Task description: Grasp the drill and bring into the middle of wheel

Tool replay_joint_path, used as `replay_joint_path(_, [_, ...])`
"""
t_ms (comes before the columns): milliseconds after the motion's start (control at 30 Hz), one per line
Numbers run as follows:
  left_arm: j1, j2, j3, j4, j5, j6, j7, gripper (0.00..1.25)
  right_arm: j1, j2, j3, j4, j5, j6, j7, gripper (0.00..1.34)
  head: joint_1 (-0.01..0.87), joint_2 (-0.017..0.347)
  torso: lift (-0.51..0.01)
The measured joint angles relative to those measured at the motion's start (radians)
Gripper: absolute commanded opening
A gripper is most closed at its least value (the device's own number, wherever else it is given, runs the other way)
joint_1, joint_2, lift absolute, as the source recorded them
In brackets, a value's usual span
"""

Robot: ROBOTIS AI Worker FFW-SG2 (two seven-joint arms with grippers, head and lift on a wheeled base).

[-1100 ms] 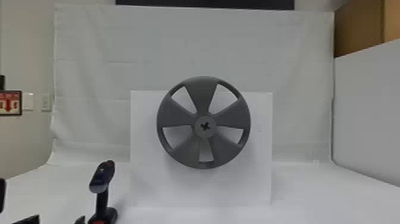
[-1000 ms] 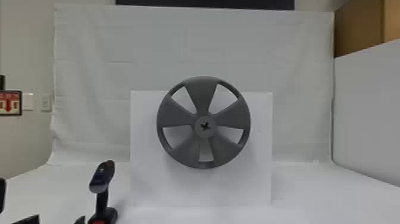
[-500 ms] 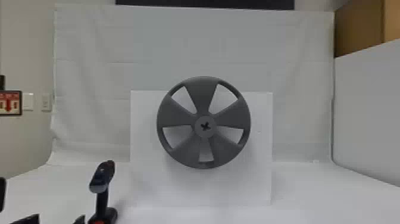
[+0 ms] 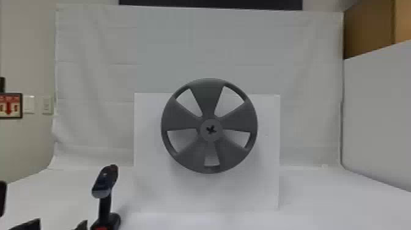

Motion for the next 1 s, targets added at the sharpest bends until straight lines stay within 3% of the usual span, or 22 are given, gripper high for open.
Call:
replay_joint_path(600, [-0.004,0.000,-0.021,0.000,-0.033,0.000,0.008,1.03,0.002,-0.013,0.015,0.000,-0.014,0.015,0.001,1.05,0.000,0.000,-0.406])
replay_joint_path(1000, [-0.037,-0.004,-0.086,0.000,-0.025,0.030,0.143,1.03,-0.001,-0.015,0.030,0.000,-0.013,0.023,0.000,1.05,0.000,0.000,-0.406])
